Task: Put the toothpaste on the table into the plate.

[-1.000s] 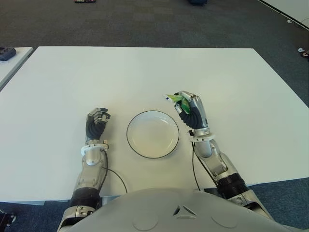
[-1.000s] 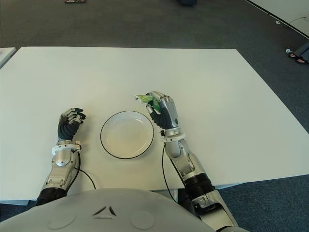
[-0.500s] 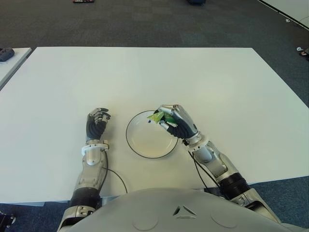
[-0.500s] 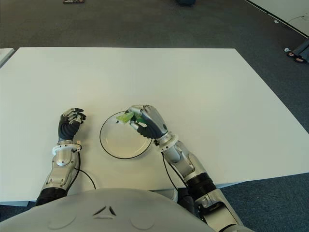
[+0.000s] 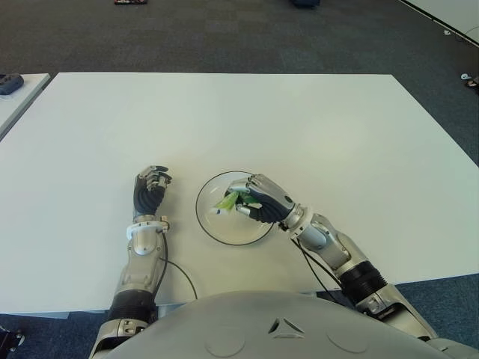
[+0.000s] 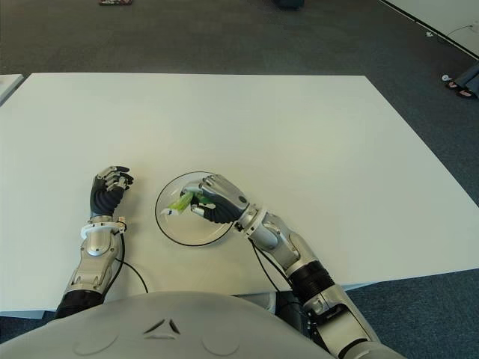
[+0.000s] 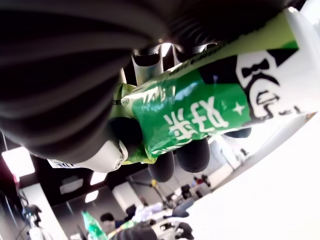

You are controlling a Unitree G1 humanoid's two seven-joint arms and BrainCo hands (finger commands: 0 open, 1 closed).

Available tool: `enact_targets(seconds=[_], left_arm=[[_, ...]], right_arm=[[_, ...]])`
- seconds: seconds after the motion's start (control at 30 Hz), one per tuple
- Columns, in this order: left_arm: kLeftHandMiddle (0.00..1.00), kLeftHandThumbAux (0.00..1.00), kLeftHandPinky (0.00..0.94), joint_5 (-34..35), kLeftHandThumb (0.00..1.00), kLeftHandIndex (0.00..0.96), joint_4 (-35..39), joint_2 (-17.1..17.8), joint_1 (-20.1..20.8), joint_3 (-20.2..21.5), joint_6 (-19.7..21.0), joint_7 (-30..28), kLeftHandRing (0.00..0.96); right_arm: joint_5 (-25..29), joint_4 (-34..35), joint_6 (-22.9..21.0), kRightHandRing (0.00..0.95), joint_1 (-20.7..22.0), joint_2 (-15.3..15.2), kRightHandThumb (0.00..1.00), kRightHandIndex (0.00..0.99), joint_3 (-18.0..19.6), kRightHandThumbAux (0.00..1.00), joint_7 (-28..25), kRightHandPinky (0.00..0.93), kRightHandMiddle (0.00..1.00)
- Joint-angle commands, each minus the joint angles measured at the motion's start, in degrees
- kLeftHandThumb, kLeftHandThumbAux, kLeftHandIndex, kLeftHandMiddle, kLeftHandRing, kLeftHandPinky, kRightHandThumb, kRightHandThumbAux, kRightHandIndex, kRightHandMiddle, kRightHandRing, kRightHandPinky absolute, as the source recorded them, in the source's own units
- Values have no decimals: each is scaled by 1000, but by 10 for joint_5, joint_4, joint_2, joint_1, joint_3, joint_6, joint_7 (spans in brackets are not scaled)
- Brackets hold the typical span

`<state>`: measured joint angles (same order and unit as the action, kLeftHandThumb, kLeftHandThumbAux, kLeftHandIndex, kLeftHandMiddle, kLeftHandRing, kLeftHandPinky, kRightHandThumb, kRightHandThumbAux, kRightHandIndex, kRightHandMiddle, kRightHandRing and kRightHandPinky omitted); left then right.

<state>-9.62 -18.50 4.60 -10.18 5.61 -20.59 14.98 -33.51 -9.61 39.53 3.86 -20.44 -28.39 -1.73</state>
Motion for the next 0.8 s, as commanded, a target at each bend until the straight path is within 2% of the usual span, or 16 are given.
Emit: enact_targets(seconds=[0.03,0.13,0.37,0.8], left_arm=[[539,722,495,-6,705,427,-2,-2,-2,-3,6,3,529],[538,723,494,-5,704,426,-3,-3,-2,-3,2,4,528],[535,722,493,2,704,426,0,-6,-3,-1,1,1,527],[532,722,497,1,704,427,7,-10,-5,2,8,3,526]], right_arm=[[3,5,-27,874,8,2,727,441,-7,711,-41,886,878],[-8,2,-44,876,10,6,724,441,-15,711,-62,887,883],[-48,-10,-76,879,17,12,722,441,-30,712,-73,884,887],[-94,-18,-80,860,30,6,719,442,-39,711,-65,861,850]])
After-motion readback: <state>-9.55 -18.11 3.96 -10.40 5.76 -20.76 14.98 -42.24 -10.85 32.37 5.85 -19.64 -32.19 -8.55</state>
